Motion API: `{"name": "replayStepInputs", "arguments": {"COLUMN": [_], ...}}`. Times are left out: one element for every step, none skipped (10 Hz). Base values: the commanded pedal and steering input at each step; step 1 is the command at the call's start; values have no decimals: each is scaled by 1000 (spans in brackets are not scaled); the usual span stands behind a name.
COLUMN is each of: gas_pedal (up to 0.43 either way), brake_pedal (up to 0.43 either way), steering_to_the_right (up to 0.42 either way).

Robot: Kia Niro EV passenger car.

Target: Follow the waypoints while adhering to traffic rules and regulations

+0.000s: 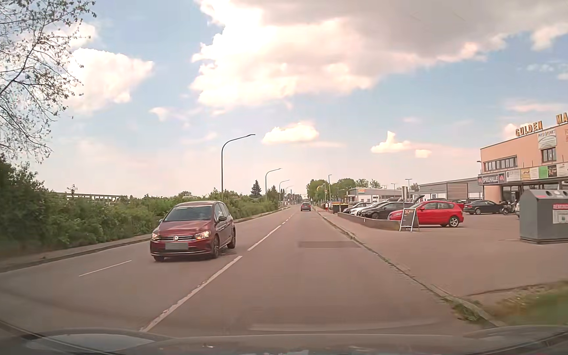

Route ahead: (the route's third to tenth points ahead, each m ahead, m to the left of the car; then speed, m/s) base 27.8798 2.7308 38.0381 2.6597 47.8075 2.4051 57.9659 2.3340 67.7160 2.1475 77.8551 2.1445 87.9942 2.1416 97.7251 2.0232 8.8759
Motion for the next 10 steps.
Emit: {"name": "replayStepInputs", "arguments": {"gas_pedal": [169, 169, 169, 169, 169, 177, 177, 177, 177, 177], "brake_pedal": [18, 18, 18, 18, 18, 18, 18, 18, 18, 18], "steering_to_the_right": [-10, -10, -8, -5, -2, -1, -1, -1, 1, 4]}}
